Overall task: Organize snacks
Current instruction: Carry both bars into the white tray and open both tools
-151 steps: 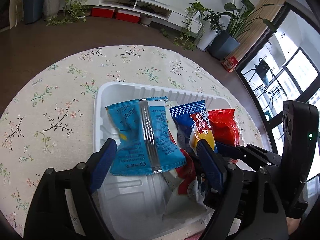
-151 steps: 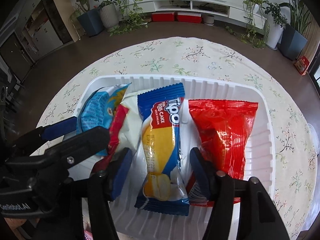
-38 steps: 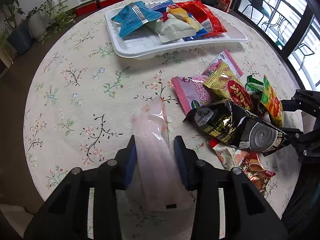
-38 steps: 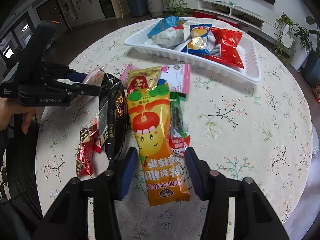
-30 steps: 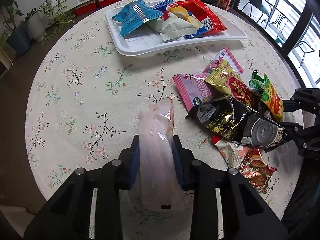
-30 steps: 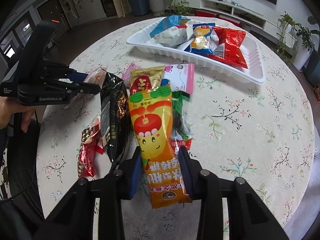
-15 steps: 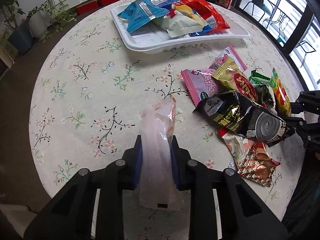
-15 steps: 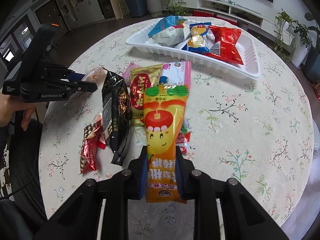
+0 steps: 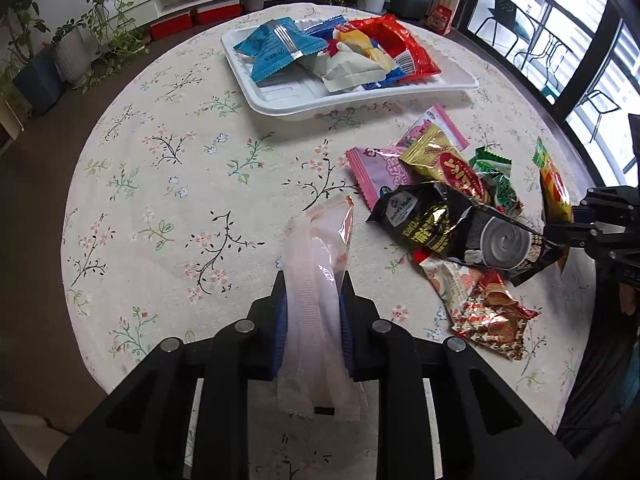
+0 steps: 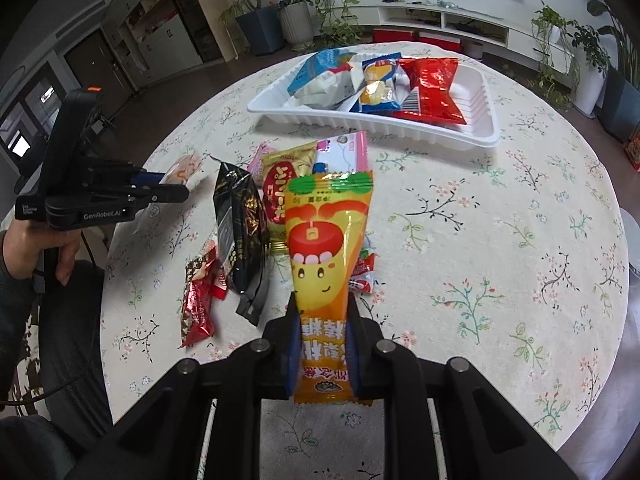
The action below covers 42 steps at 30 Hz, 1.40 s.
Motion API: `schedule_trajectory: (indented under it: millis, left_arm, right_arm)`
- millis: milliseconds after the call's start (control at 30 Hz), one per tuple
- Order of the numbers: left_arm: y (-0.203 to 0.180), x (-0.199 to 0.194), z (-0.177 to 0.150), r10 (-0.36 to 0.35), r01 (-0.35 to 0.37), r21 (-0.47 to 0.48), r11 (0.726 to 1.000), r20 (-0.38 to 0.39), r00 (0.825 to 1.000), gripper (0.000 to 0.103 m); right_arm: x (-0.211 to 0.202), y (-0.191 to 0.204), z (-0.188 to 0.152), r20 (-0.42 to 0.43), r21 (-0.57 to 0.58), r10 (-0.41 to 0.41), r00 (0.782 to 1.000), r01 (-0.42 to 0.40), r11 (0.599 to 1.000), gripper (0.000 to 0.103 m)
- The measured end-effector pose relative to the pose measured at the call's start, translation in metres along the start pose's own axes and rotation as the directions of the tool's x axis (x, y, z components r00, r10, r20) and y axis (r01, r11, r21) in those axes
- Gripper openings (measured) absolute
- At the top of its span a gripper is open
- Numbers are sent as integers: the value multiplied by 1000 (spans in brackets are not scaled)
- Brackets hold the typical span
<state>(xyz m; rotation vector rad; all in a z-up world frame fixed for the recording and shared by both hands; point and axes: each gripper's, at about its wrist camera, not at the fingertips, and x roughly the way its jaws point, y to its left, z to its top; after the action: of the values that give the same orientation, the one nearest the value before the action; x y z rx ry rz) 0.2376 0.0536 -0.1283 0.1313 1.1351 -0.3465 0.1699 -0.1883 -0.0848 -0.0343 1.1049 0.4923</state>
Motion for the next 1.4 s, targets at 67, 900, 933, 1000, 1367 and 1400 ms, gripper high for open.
schedule_trajectory:
  millis: [67, 900, 933, 1000, 1367, 1400]
  left_arm:
    - [-1, -5, -1, -22, 22, -8, 1000, 13, 1000, 20]
    - [12, -33, 66, -195, 223, -137, 965, 190, 962, 20]
    - [16, -34, 76, -196, 226, -140, 964, 200, 960, 20]
    - [22, -36, 95, -192, 227, -147, 963, 221, 956, 20]
    - [44, -10, 193, -145, 179, -139, 974, 225, 964, 20]
    - [45, -4, 200, -141, 174, -140, 975, 220, 965, 20]
  right_arm:
    - [-3, -3, -1, 10, 18, 8, 1000, -8, 1000, 20]
    - [-50, -82, 35, 159, 233, -19, 987, -19, 972, 20]
    - [-53, -88, 43, 171, 243, -28, 985, -15, 970, 20]
    - [-59, -98, 58, 192, 258, -33, 981, -18, 966, 20]
    - [-34, -110, 176, 209, 237, -7, 978, -44, 971, 20]
    - [-22, -106, 188, 192, 229, 2, 981, -47, 972, 20]
